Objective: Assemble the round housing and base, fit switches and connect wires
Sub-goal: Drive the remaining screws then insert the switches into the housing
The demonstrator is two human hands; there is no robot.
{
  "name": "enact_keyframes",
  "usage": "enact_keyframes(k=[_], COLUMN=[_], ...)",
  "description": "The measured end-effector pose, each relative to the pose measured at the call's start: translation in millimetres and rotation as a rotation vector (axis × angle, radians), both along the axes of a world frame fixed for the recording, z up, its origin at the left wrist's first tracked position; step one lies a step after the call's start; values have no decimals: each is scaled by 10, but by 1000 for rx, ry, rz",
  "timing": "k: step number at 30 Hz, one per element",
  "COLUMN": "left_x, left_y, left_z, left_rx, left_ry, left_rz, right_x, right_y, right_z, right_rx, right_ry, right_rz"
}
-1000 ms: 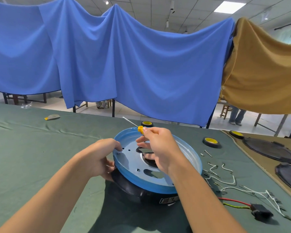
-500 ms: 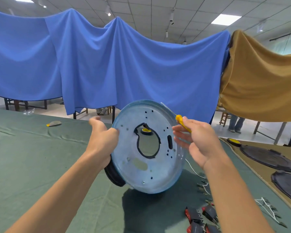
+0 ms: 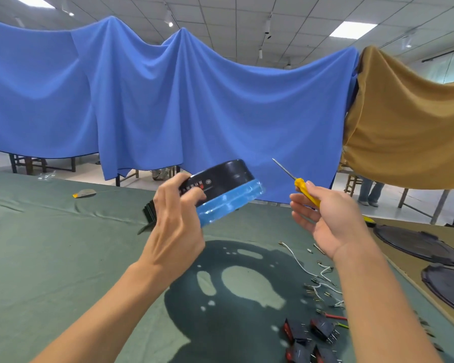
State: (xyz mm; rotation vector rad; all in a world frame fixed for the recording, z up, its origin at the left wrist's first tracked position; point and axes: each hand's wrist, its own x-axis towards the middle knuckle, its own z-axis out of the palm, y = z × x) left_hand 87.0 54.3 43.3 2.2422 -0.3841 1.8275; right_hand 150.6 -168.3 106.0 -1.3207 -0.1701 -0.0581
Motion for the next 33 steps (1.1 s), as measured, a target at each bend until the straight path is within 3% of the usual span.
enact_keyframes(k=[6, 20, 33], left_x=[116, 28, -67], left_y=[29, 32, 80], left_z=[-375, -780, -732], left_rx=[214, 517, 446], left_ry=[36, 199, 451], left_rz=[123, 36, 158], right_x=[10, 75, 3], right_y=[-91, -37, 249], right_z=[-36, -430, -664], right_rx=[-12, -151, -195], right_ry=[20, 170, 200], right_rz=[-19, -29, 20])
